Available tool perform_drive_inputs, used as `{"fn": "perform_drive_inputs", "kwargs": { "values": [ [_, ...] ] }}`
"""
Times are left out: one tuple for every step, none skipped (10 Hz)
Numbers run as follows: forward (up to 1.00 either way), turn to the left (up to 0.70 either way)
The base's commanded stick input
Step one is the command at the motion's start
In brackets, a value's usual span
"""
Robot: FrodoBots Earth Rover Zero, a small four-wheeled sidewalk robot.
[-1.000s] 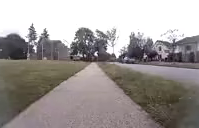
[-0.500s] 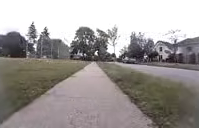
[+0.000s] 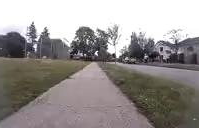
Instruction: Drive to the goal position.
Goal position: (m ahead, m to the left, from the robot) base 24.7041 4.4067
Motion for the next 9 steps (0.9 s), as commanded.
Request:
{"fn": "perform_drive_inputs", "kwargs": {
  "values": [
    [0.70,0.00],
    [0.70,0.00],
    [0.70,0.00],
    [0.70,0.00],
    [0.70,0.00],
    [0.70,0.00],
    [0.70,0.07],
    [0.70,0.20],
    [0.70,0.35]
  ]
}}
